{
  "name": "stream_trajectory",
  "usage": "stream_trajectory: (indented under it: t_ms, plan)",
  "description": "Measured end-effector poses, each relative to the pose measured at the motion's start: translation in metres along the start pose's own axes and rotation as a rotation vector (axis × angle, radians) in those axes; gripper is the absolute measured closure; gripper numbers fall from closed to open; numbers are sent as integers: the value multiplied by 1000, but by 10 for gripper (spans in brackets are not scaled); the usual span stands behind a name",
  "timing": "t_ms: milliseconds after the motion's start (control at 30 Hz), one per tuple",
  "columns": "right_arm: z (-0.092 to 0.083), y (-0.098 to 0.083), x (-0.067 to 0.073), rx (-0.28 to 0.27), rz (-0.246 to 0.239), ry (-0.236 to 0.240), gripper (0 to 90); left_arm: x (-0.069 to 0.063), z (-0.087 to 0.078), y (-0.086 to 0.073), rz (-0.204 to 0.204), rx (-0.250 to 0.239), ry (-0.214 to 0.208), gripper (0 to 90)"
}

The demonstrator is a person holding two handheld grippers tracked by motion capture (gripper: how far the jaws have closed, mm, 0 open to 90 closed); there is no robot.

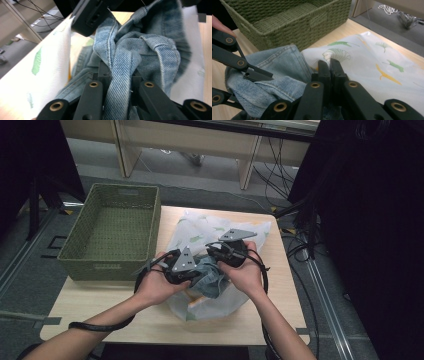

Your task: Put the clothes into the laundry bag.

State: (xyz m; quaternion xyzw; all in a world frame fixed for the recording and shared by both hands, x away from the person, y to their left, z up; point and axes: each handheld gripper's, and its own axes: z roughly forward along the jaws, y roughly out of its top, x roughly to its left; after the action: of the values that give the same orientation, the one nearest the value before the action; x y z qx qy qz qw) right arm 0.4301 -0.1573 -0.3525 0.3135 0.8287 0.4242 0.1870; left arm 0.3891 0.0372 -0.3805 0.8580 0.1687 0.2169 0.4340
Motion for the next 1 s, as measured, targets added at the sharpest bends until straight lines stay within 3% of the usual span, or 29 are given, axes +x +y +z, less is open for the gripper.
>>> stream_trajectory:
  t_ms: [200, 233, 367, 533, 633, 700, 767, 800, 900, 1000]
  plan:
    - [-2, 0, 0, 3, 7, -1, 899, 4, 17, -8, -15, 58, -4, 783]
    - [-2, -1, 1, 13, 33, -4, 899, 5, 20, -9, -14, 69, -4, 783]
    - [-2, -1, -1, 8, 16, -4, 899, 8, 33, -15, -21, 110, -3, 781]
    - [-1, -2, -1, 17, 20, -5, 899, 12, 57, -24, -34, 175, 7, 779]
    - [1, -4, -1, 35, 32, -1, 899, 12, 78, -37, -65, 219, 4, 778]
    - [2, -5, -2, 43, 26, 1, 899, 12, 88, -43, -85, 226, 15, 778]
    - [2, -7, -1, 62, 58, 2, 899, 13, 95, -46, -89, 235, 25, 775]
    - [4, -8, -2, 62, 42, 4, 899, 14, 97, -47, -90, 235, 32, 774]
    - [6, -10, -5, 70, 40, 6, 899, 16, 100, -47, -88, 236, 40, 767]
    - [7, -12, -7, 76, 53, 2, 899, 18, 101, -49, -113, 221, 50, 756]
